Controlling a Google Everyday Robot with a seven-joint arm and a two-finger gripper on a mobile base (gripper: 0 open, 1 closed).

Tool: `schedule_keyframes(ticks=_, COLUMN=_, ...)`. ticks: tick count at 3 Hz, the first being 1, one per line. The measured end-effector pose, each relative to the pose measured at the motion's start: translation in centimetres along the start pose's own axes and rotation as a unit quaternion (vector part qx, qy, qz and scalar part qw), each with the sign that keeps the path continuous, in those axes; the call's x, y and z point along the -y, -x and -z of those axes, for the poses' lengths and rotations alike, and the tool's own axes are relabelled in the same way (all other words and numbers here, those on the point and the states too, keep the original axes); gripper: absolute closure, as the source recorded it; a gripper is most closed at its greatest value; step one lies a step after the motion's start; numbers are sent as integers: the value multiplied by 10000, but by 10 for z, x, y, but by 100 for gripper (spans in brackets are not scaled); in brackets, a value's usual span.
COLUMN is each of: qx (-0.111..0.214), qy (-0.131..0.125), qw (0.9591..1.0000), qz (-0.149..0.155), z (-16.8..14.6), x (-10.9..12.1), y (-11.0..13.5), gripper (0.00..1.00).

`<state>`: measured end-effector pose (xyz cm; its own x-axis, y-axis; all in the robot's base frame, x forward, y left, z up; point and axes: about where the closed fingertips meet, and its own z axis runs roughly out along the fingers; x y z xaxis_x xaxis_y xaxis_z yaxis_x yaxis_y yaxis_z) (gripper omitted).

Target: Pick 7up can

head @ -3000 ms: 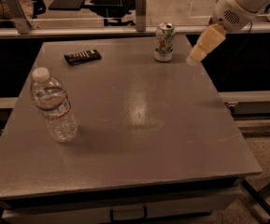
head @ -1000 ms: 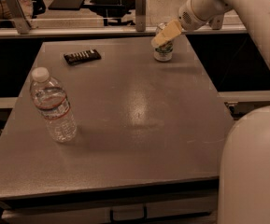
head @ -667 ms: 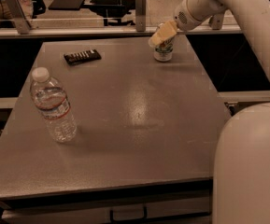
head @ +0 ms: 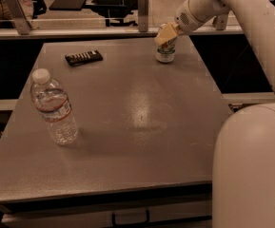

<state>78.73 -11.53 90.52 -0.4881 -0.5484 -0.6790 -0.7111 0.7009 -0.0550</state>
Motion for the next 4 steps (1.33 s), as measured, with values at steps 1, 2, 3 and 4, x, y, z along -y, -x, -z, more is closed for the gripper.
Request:
schedule_keyframes(ticks=1, qx=269, qy=162, qw=9993, qz=193, z=28, x=-10, y=16, gripper=93)
schedule_keyframes(ticks=2, qx=507, qy=316, qw=9966, qz=559, z=61, x=-26, y=36, gripper=100)
schedule_keyframes(ticks=3, qx=689, qy=506, qw=9903, qz=1095, z=94, x=-51, y=56, gripper=100)
schedule_keyframes(ticks=4, qx=689, qy=507, qw=9903, qz=1095, z=94, x=-51, y=56, gripper=100)
